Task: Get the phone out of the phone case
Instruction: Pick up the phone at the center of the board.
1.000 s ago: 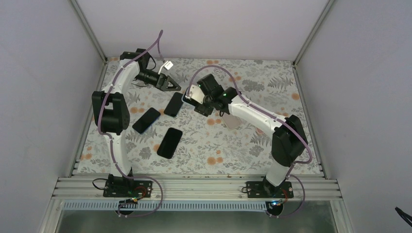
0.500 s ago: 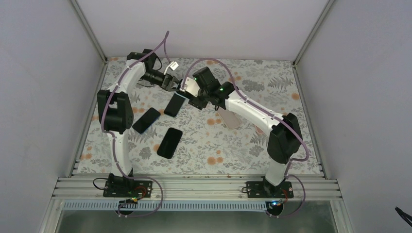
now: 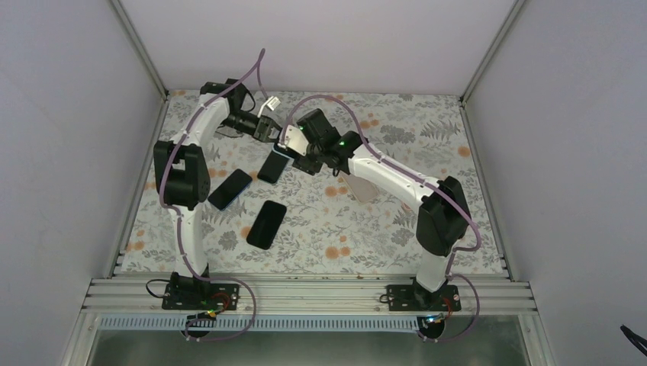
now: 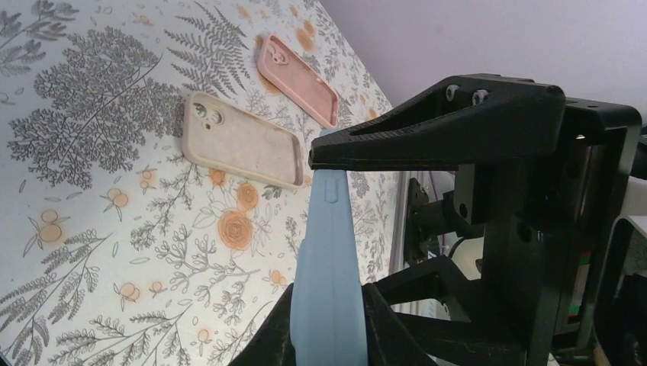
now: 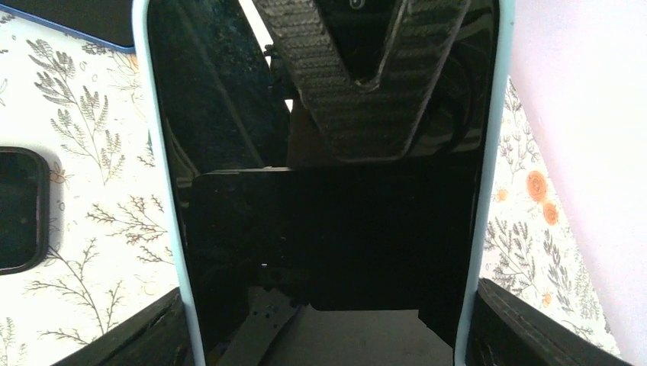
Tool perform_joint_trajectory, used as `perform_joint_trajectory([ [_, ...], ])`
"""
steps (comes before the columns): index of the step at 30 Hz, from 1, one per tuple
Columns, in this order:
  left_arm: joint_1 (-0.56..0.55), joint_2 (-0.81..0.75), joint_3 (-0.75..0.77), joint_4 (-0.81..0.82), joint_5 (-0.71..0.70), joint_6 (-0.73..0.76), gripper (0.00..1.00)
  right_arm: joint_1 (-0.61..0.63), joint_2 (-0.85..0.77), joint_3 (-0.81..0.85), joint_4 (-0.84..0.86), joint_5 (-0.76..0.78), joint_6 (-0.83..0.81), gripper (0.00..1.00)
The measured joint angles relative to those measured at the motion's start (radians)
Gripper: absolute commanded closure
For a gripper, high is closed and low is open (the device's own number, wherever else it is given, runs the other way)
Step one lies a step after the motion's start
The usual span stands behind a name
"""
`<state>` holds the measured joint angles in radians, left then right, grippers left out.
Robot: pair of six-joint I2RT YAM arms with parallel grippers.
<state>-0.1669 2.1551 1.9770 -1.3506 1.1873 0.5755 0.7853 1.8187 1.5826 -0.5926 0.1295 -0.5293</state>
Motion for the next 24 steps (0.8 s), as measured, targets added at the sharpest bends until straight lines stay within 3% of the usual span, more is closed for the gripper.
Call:
perform_joint_trajectory([
  [3,0.003,0.0,-0.003,-0.013,0.005,-0.01,0.98,0.007,-0.002,0.0,-0.003,0.007,0.0,0.02],
  [4,0.003,0.0,-0.003,-0.013,0.009,-0.01,0.98,0.006,-0.004,0.0,-0.004,0.007,-0.002,0.0],
  [11,-0.054,-0.025,0.023,-0.012,-0.115,0.088,0.98,-0.037,-0.084,-0.004,-0.068,-0.106,-0.039,0.0],
  [17,-0.158,-0.164,0.062,0.044,-0.27,0.176,0.98,-0.191,-0.299,-0.058,-0.179,-0.394,-0.112,0.0],
  [24,-0.196,-0.593,-0.264,0.325,-0.348,0.214,0.98,-0.447,-0.38,-0.05,-0.285,-0.702,-0.238,0.02],
])
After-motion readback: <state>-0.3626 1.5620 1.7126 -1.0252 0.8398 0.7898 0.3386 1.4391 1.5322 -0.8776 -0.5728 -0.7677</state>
